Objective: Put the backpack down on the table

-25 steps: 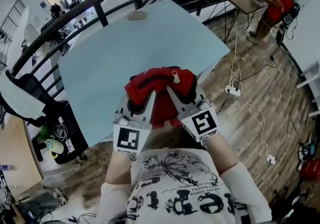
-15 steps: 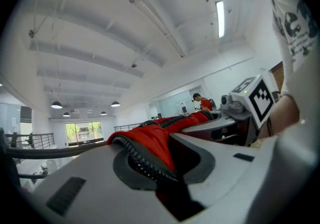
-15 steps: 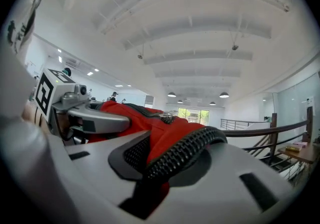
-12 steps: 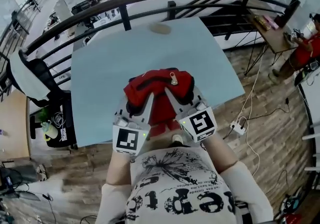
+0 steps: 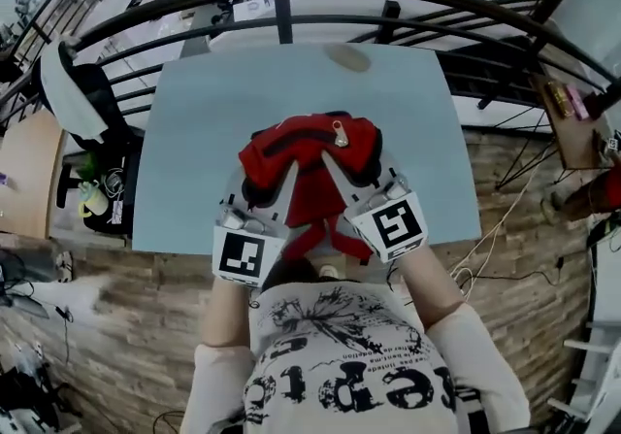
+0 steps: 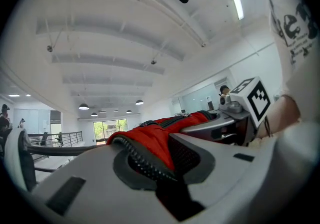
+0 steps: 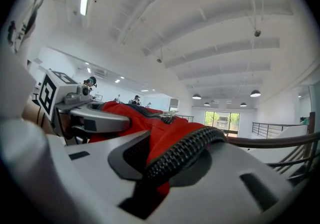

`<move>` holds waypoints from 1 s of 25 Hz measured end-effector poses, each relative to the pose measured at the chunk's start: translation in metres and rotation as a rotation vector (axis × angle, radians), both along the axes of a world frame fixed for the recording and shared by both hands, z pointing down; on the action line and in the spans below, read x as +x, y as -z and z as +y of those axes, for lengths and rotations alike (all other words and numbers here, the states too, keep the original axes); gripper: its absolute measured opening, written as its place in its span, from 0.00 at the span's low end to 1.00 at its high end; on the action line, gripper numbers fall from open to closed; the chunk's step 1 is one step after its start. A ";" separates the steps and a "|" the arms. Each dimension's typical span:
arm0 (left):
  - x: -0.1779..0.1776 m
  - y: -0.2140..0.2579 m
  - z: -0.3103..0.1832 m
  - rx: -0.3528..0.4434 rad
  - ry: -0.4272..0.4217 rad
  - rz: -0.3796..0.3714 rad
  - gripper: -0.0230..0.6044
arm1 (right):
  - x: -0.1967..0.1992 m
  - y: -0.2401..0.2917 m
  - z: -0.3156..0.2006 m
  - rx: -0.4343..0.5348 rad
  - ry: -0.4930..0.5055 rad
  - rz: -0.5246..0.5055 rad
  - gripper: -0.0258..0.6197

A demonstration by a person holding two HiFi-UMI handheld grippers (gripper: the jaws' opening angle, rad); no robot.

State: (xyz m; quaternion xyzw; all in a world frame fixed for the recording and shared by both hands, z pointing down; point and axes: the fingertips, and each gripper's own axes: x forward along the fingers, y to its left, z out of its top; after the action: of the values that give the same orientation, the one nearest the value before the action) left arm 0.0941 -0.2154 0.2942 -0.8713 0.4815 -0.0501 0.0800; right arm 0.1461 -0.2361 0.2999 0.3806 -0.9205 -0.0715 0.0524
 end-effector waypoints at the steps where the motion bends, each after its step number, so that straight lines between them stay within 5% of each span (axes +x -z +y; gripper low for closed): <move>1: 0.000 0.000 -0.008 0.000 0.010 -0.003 0.15 | 0.000 -0.001 -0.009 0.005 0.011 -0.001 0.16; 11: -0.023 -0.012 -0.099 -0.033 0.029 0.025 0.15 | -0.023 -0.013 -0.100 -0.008 0.003 0.010 0.16; 25: -0.033 -0.033 -0.251 -0.004 -0.058 0.020 0.14 | -0.030 -0.034 -0.247 -0.003 -0.062 0.014 0.17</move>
State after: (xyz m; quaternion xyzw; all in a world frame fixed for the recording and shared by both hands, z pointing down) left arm 0.0611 -0.4660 0.3269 -0.8854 0.4569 -0.0399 0.0749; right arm 0.1156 -0.4829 0.3335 0.4083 -0.9080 -0.0709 0.0617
